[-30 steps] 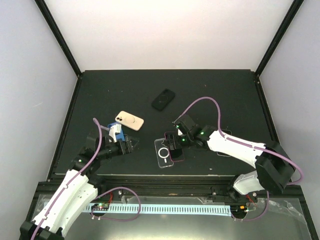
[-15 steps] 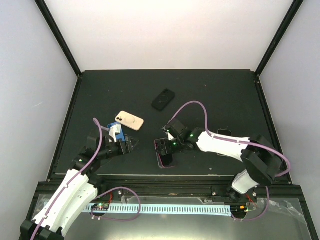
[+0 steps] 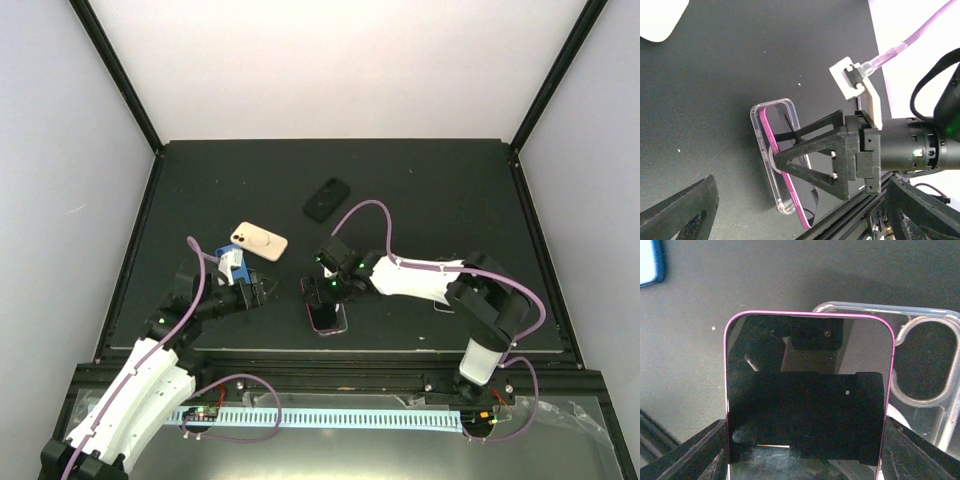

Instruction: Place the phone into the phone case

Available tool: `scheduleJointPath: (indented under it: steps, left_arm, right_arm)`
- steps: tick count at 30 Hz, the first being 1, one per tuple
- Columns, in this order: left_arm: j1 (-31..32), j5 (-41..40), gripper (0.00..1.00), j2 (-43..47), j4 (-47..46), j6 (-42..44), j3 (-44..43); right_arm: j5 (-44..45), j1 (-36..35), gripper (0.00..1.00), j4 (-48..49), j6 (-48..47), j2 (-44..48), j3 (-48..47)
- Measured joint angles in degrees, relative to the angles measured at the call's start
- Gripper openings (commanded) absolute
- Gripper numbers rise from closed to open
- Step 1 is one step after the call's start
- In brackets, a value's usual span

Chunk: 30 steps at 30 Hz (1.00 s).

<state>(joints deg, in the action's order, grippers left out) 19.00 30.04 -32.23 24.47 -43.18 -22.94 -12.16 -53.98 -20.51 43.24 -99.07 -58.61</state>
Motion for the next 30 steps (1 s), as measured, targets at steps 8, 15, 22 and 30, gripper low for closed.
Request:
scheduleJointPath:
  steps: [8, 15, 22, 30]
  left_arm:
    - [0.0, -1.5, 0.93, 1.1, 1.3, 0.7, 0.0]
    - [0.0, -1.6, 0.93, 1.0, 2.1, 1.2, 0.0]
    - [0.0, -1.6, 0.93, 1.0, 2.6, 1.2, 0.0]
    - [0.2, -1.7, 0.92, 0.7, 2.8, 1.4, 0.0]
  right_arm:
    - [3.1, 0.0, 0.63, -0.4, 0.5, -1.9, 0.0]
    - [4.4, -0.2, 0.67, -0.4, 0.6, -1.9, 0.0]
    - [5.2, -0.2, 0.79, -0.4, 0.7, -1.9, 0.1]
    - [5.8, -0.2, 0.87, -1.9, 1.1, -0.7, 0.3]
